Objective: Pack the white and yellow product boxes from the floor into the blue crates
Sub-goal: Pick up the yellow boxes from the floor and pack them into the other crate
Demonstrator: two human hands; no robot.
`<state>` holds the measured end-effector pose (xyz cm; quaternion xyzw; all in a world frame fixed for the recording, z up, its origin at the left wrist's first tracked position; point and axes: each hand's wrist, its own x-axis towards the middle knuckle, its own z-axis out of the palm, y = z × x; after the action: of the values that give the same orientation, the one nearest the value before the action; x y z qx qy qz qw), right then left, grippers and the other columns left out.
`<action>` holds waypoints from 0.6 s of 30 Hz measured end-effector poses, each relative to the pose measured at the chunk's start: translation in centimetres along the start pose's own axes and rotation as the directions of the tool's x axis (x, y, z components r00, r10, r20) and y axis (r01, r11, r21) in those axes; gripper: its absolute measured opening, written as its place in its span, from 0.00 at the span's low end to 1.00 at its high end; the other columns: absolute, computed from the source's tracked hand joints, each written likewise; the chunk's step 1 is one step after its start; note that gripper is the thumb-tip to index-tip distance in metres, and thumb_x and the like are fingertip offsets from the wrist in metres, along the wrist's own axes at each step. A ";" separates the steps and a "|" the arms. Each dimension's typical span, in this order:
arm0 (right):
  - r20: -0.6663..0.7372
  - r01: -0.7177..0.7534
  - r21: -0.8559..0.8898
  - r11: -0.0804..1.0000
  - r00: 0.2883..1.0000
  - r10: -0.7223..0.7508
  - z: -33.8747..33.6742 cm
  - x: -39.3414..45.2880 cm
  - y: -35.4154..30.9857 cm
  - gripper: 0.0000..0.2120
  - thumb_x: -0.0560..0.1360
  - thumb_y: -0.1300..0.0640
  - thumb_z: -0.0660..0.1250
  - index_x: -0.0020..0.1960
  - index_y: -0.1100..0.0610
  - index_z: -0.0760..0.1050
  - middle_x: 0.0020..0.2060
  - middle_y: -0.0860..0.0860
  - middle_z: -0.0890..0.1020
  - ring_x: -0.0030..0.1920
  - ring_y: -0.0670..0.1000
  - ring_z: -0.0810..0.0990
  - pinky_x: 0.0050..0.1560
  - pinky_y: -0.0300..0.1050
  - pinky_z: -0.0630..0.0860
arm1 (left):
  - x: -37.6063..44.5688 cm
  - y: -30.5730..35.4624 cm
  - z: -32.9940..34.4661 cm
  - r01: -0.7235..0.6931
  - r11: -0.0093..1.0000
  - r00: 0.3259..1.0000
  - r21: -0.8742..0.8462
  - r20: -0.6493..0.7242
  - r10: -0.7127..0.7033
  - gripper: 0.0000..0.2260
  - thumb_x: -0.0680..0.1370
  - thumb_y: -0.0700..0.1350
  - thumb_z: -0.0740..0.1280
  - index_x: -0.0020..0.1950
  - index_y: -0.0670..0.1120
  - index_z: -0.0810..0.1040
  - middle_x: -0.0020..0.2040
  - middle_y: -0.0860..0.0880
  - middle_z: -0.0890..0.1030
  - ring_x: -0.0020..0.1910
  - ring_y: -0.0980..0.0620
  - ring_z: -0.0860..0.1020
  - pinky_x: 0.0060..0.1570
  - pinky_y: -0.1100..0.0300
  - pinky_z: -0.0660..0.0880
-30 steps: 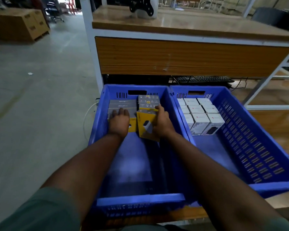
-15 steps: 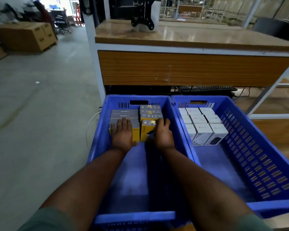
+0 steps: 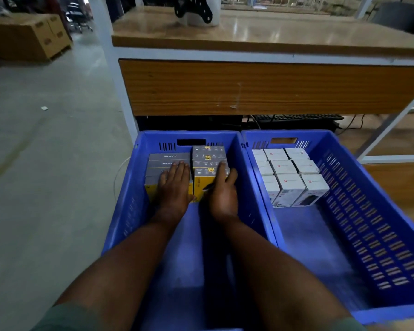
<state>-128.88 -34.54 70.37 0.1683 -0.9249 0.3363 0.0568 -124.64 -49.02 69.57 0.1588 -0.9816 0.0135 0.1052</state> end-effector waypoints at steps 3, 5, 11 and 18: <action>0.029 0.032 0.027 0.999 0.999 -0.033 0.3 0.1 0.3 0.45 0.76 0.70 0.66 0.83 0.45 0.49 0.82 0.55 0.41 0.77 0.65 0.62 0.69 0.58 0.73 | 0.4 0.5 0.2 0.041 0.999 0.999 0.017 0.027 -0.041 0.50 0.66 0.58 0.80 0.81 0.45 0.59 0.81 0.45 0.62 0.80 0.44 0.60 0.75 0.43 0.57; 0.036 0.048 0.041 0.998 0.998 -0.050 0.2 0.3 0.3 0.46 0.75 0.69 0.68 0.82 0.42 0.50 0.82 0.52 0.38 0.79 0.64 0.59 0.72 0.55 0.69 | 0.7 1.0 0.2 0.067 0.997 0.997 0.043 0.047 -0.069 0.51 0.67 0.58 0.79 0.82 0.46 0.56 0.82 0.46 0.60 0.80 0.45 0.58 0.75 0.43 0.56; 0.016 0.077 0.045 0.996 0.997 -0.078 0.4 0.6 0.9 0.48 0.72 0.70 0.70 0.82 0.42 0.51 0.82 0.54 0.45 0.75 0.62 0.66 0.70 0.56 0.74 | 0.8 1.4 0.1 0.086 0.996 0.995 0.034 0.053 -0.088 0.52 0.67 0.60 0.79 0.83 0.47 0.54 0.82 0.48 0.59 0.81 0.46 0.57 0.75 0.43 0.55; 0.012 0.072 0.196 0.978 0.997 -0.076 0.0 0.7 0.8 0.50 0.67 0.72 0.72 0.79 0.42 0.57 0.81 0.47 0.49 0.64 0.55 0.78 0.62 0.52 0.80 | 1.0 1.4 0.2 0.087 0.995 0.994 0.039 0.060 -0.089 0.52 0.69 0.60 0.77 0.83 0.48 0.52 0.83 0.48 0.56 0.81 0.46 0.54 0.75 0.43 0.52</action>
<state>-129.84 -34.15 70.01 0.2105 -0.8809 0.4217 0.0435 -126.02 -47.95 69.58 0.2041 -0.9760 0.0216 0.0724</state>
